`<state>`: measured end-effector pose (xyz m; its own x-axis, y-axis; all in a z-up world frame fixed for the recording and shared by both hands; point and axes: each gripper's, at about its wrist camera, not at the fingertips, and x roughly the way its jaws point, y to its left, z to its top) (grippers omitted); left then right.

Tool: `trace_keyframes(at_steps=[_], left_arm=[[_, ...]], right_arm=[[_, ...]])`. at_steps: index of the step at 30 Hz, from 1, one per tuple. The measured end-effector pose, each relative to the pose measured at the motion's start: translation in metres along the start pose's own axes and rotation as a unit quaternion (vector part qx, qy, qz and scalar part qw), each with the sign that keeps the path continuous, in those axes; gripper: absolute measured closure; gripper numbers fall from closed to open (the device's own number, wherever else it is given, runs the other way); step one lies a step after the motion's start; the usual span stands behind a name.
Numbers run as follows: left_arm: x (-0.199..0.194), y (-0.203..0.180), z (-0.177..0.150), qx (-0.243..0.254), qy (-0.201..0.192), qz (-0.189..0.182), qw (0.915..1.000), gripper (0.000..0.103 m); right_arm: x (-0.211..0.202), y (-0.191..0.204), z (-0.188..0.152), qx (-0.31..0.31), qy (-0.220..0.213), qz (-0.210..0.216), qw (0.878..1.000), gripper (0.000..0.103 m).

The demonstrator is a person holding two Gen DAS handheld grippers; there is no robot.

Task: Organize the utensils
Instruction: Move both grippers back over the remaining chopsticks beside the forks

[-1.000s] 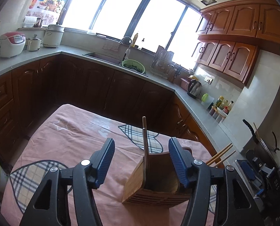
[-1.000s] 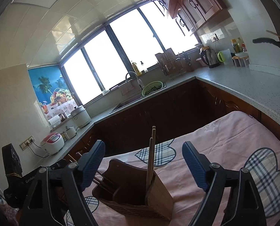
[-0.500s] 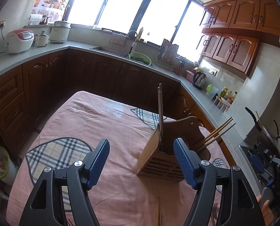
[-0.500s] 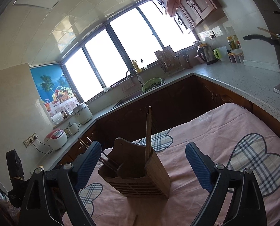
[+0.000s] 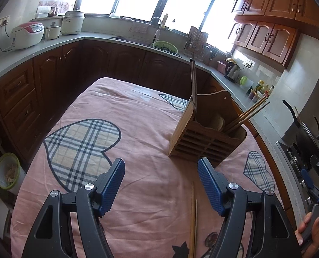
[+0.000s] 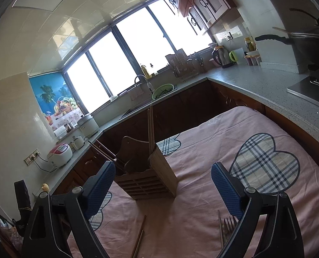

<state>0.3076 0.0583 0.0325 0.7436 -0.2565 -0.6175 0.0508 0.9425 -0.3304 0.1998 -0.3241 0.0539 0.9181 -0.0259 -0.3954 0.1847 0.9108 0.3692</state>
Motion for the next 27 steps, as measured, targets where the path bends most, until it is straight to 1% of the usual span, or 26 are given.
trace_keyframes(at_steps=[6,15,20,27], left_arm=[[-0.013,-0.002,-0.015,0.004,0.017,0.002,0.9998,0.033],[-0.018,-0.005,-0.039,0.005,0.044,0.001,0.9990,0.033],[-0.016,-0.006,-0.051,0.007,0.059,0.002,0.9982,0.033],[-0.010,-0.009,-0.065,0.008,0.078,0.007,0.9969,0.033]], right_arm=[[-0.019,-0.007,-0.015,0.001,0.016,-0.009,1.000,0.010],[-0.039,-0.009,-0.055,-0.014,0.054,-0.019,0.998,0.010],[-0.041,-0.011,-0.072,-0.028,0.075,-0.028,0.996,0.010],[-0.039,-0.011,-0.087,-0.048,0.093,-0.042,0.994,0.011]])
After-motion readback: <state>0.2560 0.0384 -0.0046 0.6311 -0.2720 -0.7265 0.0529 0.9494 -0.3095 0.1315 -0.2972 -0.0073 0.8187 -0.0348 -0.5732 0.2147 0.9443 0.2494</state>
